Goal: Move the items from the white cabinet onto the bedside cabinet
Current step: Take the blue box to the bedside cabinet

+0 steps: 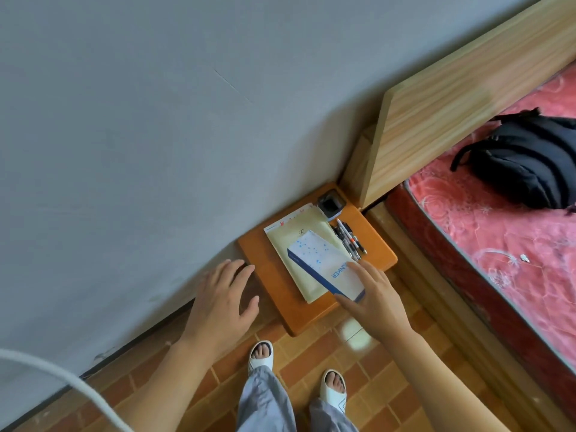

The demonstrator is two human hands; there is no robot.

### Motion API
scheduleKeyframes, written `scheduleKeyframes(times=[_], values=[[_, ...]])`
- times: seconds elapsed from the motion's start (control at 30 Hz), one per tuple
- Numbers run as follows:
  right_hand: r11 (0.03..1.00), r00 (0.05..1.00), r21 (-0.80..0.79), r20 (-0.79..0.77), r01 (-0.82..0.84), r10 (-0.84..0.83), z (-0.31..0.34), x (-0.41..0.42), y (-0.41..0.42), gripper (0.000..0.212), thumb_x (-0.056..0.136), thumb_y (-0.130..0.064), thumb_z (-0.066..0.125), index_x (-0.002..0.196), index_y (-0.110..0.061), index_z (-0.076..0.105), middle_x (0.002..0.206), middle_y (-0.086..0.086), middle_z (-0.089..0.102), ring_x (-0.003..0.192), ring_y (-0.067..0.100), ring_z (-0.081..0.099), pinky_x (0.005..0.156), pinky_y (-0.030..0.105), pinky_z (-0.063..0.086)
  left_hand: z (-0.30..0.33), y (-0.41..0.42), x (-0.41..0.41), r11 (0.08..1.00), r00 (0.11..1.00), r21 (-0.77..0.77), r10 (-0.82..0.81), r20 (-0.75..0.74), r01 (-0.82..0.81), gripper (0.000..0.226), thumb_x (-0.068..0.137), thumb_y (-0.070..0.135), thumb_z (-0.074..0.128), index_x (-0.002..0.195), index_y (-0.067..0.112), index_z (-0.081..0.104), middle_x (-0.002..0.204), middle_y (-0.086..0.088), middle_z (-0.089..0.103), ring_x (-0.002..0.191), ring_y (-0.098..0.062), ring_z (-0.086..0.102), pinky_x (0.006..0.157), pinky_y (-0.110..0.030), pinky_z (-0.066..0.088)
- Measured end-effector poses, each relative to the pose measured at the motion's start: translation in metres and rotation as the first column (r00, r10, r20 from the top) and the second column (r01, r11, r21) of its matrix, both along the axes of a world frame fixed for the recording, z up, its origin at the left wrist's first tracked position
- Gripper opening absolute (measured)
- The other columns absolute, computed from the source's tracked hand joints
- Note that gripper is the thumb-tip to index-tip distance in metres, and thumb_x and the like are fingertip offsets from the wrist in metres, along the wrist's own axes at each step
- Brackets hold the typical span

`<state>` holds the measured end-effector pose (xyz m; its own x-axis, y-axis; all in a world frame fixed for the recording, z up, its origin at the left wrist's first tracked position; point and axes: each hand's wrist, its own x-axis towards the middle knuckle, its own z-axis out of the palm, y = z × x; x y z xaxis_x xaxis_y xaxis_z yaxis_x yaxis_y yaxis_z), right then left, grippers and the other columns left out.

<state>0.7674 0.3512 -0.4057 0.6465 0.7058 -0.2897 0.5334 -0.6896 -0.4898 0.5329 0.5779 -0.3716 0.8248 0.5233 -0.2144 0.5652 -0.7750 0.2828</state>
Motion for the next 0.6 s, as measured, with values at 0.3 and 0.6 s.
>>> scheduleKeyframes(times=[0.3,0.6], values=[[0.995,0.994,0.0,-0.027,0.103,-0.103,-0.111,0.021,0.045,0.081,0.086,-0.064,0.071,0.153,-0.035,0.036,0.156,-0.011,0.041,0.14,0.017,0.037,0.104,0.043,0.052,-0.097,0.034,0.031,0.998,0.995,-0.07,-0.012,-0.102,0.005,0.06,0.097,0.053,0.044,0.151,0.027,0.041,0.158,0.0,0.04,0.15,-0.023,0.029,0.116,-0.054,0.041],[0.989,0.986,-0.009,-0.069,0.151,-0.151,-0.22,0.026,0.075,0.081,0.085,-0.053,0.077,0.152,-0.035,0.036,0.154,-0.01,0.039,0.139,0.02,0.034,0.102,0.045,0.054,-0.158,0.049,0.028,0.998,0.996,-0.062,0.004,-0.092,-0.01,0.06,0.096,0.053,0.039,0.148,0.025,0.047,0.154,0.002,0.043,0.147,-0.023,0.034,0.116,-0.055,0.04]])
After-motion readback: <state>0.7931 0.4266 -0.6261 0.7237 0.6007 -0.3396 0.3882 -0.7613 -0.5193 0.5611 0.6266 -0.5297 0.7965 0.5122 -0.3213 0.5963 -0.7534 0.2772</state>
